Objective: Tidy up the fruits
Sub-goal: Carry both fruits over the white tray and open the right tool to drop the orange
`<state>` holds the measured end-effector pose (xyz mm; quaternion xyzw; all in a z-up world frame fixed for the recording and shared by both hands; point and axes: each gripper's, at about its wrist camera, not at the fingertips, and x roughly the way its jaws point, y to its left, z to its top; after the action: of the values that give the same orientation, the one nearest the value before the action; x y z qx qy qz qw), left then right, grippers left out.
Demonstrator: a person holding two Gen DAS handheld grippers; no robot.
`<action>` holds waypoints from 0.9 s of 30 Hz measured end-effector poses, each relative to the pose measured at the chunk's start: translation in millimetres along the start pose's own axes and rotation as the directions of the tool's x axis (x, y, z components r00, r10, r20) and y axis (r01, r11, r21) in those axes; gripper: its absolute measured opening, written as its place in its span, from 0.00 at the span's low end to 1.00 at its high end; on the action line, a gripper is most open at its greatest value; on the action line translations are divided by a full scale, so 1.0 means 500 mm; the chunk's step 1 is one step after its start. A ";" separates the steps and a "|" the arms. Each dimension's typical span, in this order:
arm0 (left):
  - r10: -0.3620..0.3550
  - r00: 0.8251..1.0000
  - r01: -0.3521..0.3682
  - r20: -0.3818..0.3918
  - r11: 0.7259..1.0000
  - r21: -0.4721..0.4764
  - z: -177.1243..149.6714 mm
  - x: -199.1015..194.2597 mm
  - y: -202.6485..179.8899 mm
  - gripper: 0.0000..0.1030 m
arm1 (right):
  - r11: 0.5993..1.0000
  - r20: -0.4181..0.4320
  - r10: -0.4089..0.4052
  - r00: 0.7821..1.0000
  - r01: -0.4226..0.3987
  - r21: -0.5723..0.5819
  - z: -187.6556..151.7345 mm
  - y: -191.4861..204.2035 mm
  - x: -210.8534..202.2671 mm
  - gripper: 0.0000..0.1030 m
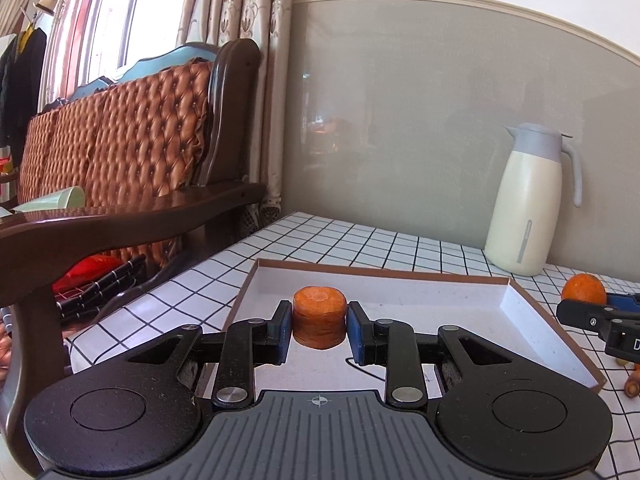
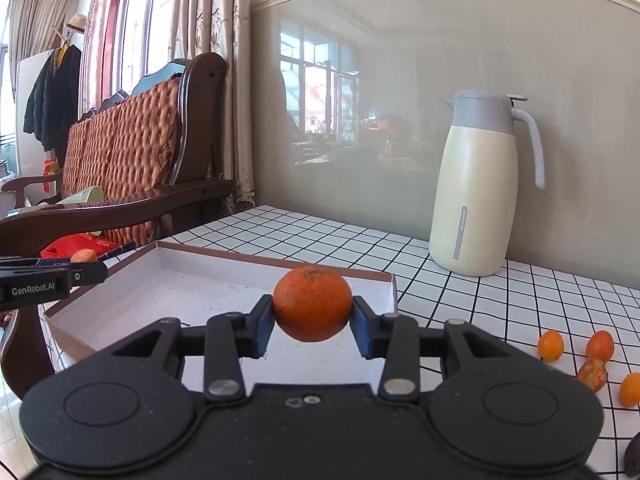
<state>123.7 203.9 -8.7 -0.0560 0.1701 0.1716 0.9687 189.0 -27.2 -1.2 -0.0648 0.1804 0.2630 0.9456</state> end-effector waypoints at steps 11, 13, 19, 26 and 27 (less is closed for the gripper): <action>0.020 1.000 -0.020 -0.014 1.000 -0.016 0.020 0.057 0.014 0.29 | 0.999 0.007 0.005 1.000 -0.006 0.038 0.028 -0.013 0.058 0.31; 0.023 1.000 -0.024 -0.020 1.000 -0.015 0.023 0.070 0.015 0.29 | 0.999 0.000 0.001 1.000 -0.001 0.037 0.033 -0.015 0.073 0.31; 0.021 0.999 -0.021 -0.045 1.000 -0.005 0.029 0.105 0.011 0.29 | 0.999 -0.065 -0.011 0.998 0.015 0.051 0.037 -0.027 0.120 0.31; 0.047 0.997 -0.047 -0.055 0.999 -0.007 0.041 0.137 0.023 0.29 | 0.999 -0.110 -0.008 0.994 0.013 0.045 0.050 -0.027 0.163 0.32; 0.049 0.997 -0.049 -0.055 0.999 -0.010 0.042 0.140 0.025 0.29 | 0.999 -0.116 -0.003 0.993 0.008 0.044 0.052 -0.026 0.170 0.32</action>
<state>187.5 241.1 -13.9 -0.0619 0.1968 0.1947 0.9589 271.4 7.7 -8.9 -0.0595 0.2406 0.2519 0.9355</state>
